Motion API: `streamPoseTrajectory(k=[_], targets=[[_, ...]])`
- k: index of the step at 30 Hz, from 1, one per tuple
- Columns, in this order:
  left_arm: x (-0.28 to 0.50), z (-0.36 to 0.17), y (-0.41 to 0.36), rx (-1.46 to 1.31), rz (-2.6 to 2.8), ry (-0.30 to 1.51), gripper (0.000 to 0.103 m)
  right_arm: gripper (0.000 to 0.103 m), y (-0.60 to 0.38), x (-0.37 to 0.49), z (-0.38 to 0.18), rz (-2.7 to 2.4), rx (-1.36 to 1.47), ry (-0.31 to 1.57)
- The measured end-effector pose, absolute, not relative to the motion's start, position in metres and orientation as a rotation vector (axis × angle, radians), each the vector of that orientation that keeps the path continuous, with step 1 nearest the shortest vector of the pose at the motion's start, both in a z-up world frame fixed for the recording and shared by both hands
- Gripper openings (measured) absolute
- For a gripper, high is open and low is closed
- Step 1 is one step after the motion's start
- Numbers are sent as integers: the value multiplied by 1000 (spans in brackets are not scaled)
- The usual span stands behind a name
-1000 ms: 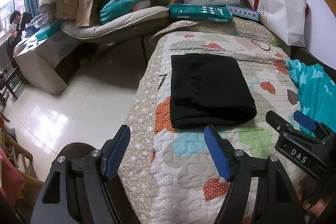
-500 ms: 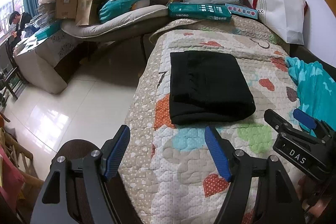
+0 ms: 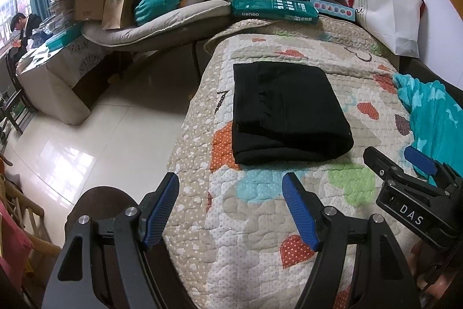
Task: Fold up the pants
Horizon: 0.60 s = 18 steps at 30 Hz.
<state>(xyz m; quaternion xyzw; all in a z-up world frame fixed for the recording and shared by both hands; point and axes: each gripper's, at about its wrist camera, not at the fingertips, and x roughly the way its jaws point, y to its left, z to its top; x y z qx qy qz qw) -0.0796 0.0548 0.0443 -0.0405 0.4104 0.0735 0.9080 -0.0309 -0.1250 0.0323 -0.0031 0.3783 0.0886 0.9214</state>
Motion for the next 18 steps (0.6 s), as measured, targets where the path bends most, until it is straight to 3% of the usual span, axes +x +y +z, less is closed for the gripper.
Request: streamPoseTrajectory(k=[18], targets=[[-78, 35, 56, -90, 144, 876, 73, 91, -122, -31, 31, 180, -8, 781]])
